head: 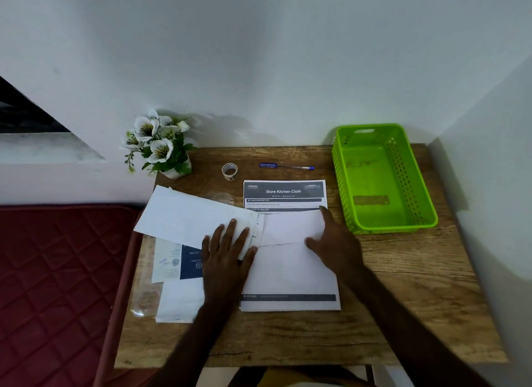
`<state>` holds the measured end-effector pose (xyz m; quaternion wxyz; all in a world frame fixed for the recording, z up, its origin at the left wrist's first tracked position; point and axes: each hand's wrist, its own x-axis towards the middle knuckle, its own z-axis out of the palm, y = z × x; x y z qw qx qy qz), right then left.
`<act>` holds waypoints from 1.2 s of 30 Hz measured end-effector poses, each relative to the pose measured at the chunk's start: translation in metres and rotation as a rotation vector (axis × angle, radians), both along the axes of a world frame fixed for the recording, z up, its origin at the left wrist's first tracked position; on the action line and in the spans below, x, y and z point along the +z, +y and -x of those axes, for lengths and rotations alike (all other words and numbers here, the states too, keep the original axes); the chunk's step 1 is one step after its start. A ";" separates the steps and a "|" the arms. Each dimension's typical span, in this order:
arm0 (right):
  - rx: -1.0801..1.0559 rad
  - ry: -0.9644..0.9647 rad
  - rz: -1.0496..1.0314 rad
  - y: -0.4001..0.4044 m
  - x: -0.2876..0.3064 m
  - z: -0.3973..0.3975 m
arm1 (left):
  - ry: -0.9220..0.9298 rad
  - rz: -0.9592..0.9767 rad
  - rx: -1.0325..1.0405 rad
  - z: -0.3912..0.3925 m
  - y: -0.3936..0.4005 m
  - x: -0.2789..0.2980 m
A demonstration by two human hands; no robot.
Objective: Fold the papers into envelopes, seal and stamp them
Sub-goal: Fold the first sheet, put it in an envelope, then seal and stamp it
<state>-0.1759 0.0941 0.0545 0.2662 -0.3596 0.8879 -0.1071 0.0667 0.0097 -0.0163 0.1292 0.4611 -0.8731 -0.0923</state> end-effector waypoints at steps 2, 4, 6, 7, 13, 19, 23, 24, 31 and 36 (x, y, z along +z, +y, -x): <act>0.038 -0.019 -0.009 -0.001 0.000 0.009 | 0.005 0.002 0.000 0.000 0.000 0.000; 0.086 -0.023 -0.026 -0.005 0.002 0.016 | 0.000 0.001 0.000 0.000 0.000 0.000; 0.128 -0.032 -0.045 -0.010 0.004 0.021 | -0.005 -0.004 0.000 0.000 0.000 -0.001; 0.136 -0.045 -0.055 -0.012 0.004 0.022 | -0.005 -0.005 0.000 0.000 0.000 -0.001; 0.169 -0.015 -0.082 -0.024 0.004 0.022 | -0.005 -0.005 0.001 0.000 0.000 -0.002; 0.207 0.044 -0.138 -0.031 0.005 0.023 | 0.001 -0.004 0.005 0.001 0.001 -0.001; 0.236 0.152 -0.188 -0.034 0.011 0.018 | 0.012 0.006 0.008 0.002 0.002 0.001; 0.252 0.204 -0.199 -0.033 0.013 0.015 | 0.015 0.004 0.008 0.002 0.002 0.001; 0.327 0.327 -0.074 -0.020 0.033 0.009 | 0.013 -0.037 0.014 0.002 0.002 0.001; 0.138 0.050 0.127 0.002 0.032 0.008 | 0.030 -0.046 0.060 0.002 0.004 0.004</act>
